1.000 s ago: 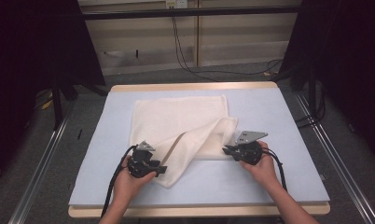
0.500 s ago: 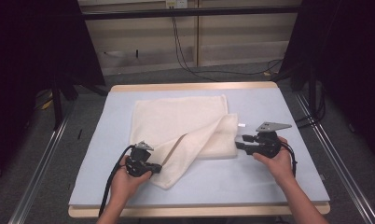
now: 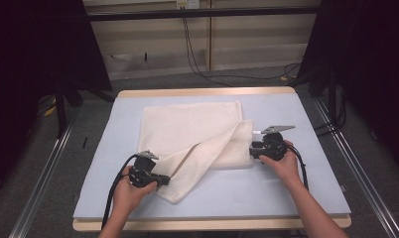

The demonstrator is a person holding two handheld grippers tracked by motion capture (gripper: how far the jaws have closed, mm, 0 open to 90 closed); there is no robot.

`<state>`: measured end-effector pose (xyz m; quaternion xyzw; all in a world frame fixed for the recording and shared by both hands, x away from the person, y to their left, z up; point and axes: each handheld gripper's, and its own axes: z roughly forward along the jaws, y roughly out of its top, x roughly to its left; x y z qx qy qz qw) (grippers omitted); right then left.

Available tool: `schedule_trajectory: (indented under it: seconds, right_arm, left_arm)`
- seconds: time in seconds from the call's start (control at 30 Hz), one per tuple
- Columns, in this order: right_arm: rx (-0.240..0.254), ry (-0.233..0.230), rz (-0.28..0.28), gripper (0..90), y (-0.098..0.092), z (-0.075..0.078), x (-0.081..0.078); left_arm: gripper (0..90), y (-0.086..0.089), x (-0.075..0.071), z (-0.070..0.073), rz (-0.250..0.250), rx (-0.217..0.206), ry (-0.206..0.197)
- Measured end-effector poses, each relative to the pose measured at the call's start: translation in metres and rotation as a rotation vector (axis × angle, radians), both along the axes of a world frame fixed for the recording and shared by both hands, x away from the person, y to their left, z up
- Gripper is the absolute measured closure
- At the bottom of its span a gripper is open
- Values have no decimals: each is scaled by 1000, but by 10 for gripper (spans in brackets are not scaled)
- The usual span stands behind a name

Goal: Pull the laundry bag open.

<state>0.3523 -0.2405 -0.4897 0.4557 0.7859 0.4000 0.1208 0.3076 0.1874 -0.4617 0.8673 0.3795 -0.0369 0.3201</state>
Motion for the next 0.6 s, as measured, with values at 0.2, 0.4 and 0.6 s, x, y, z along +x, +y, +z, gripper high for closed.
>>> schedule_trajectory:
  seconds: [0.2,0.4,0.6]
  right_arm:
    - [-66,-8,19,880,10,2,6]
    - [9,-25,-102,882,-3,-4,26]
    - [47,1,-109,788,-15,-2,36]
  left_arm:
    - [865,5,-6,2,-19,7,18]
    - [866,15,-13,4,-49,-10,45]
    - [866,25,-22,8,-59,-19,46]
